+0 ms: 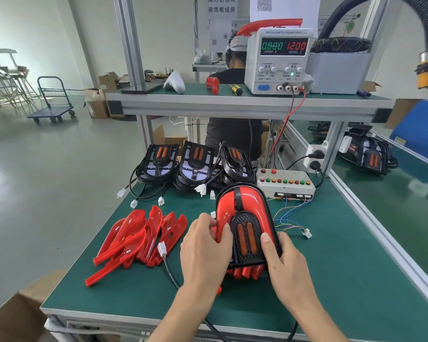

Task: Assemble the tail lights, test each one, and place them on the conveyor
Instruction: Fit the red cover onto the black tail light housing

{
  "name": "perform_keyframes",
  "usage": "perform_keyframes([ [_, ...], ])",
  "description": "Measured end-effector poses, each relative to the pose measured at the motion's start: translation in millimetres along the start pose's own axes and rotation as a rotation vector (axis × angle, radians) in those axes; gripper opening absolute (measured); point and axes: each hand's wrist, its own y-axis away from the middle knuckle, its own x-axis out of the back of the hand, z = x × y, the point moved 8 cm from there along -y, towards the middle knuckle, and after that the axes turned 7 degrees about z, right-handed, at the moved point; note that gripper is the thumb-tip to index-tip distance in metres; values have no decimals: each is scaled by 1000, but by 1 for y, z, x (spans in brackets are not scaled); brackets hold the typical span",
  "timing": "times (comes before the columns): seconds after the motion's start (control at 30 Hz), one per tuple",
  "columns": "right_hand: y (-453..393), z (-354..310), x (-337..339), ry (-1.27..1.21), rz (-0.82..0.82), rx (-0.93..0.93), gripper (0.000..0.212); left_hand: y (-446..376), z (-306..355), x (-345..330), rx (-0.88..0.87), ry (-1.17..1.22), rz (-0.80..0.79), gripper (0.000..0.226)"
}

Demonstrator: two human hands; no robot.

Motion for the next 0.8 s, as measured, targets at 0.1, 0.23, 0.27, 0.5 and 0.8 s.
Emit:
perform_keyframes([
  [0.1, 1, 0, 1, -2, 3, 1, 40, -1, 8, 1, -82, -96, -6, 28],
  [0.23, 2, 0, 0, -12, 0, 7, 40, -7, 12, -2, -124, -136, -54, 31],
  [0.27, 3, 0, -1, -16, -6, 6, 37, -8, 12, -2, -130, -125, -65, 32],
  [0.5, 6, -8, 1, -12, 6, 39, 29, -11, 14, 7, -133, -38, -31, 35],
  [0.8, 9, -11, -4, -44, -1, 34, 37, -10, 14, 7, -115, -23, 16, 38],
])
